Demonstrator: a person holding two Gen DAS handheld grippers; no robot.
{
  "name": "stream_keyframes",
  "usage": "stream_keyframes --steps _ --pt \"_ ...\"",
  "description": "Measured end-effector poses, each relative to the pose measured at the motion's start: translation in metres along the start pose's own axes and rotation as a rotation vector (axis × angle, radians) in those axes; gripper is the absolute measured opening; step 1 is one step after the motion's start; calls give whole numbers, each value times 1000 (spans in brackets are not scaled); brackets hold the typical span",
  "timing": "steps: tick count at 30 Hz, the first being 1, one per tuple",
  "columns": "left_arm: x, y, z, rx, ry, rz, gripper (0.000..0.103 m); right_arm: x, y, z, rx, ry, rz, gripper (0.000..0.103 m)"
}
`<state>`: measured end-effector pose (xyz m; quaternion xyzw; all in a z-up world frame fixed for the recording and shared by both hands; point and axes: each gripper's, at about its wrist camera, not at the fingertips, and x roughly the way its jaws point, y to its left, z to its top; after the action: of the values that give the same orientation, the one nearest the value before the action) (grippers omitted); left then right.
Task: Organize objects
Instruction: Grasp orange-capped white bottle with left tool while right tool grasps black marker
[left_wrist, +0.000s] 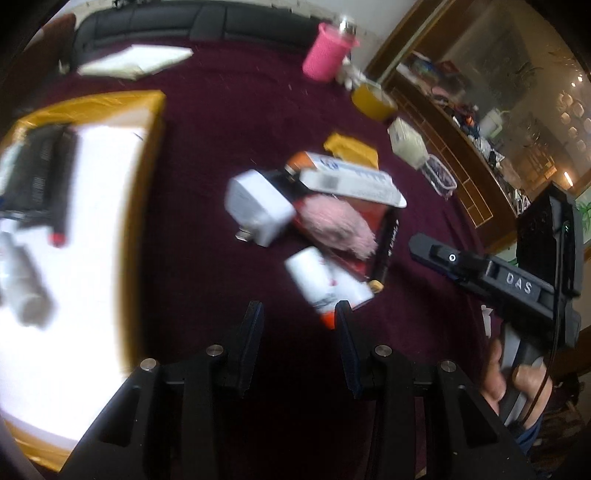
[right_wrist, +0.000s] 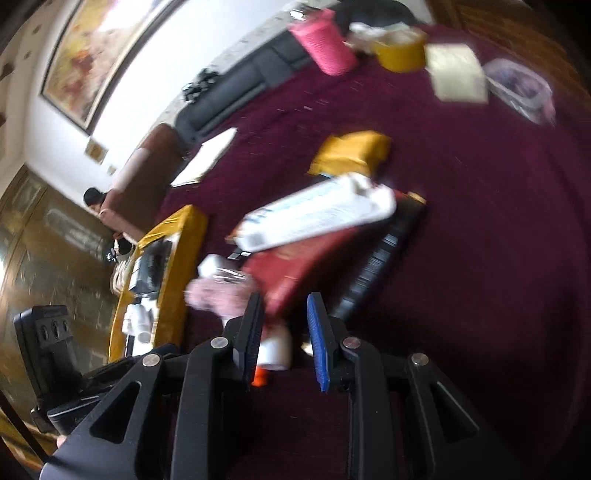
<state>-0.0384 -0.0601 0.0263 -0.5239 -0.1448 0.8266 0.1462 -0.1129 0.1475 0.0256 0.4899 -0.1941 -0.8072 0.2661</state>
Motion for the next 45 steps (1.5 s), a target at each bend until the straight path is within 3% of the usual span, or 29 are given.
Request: stream_keyframes --steps 6,11,13,15,19,25,30,35,41,45 --pt "29 -4 9 -72 41 24 35 -2 -12 1 20 -19 7 21" --pt "42 -9 20 -65 24 74 34 -4 -21 2 26 -26 2 21" --pt "44 -16 20 9 8 124 32 -2 -24 3 33 -20 -10 21" --pt "44 -19 14 57 -8 155 23 1 -29 4 33 -5 -43 21" --pt "37 -25 -2 151 -30 204 23 8 -38 6 39 14 -89 21" --pt "35 -20 -6 156 -33 199 23 38 -27 11 -2 45 -181 24" --pt "36 -21 -7 168 -40 202 23 48 -9 11 -143 23 -294 27" --pt "36 -21 -9 166 -48 203 23 45 -14 13 -143 41 -282 27" --pt "34 -21 -13 173 -57 203 23 56 3 12 -261 34 -390 28" --pt "30 -17 -15 163 -51 184 23 43 -10 11 -243 53 -364 17"
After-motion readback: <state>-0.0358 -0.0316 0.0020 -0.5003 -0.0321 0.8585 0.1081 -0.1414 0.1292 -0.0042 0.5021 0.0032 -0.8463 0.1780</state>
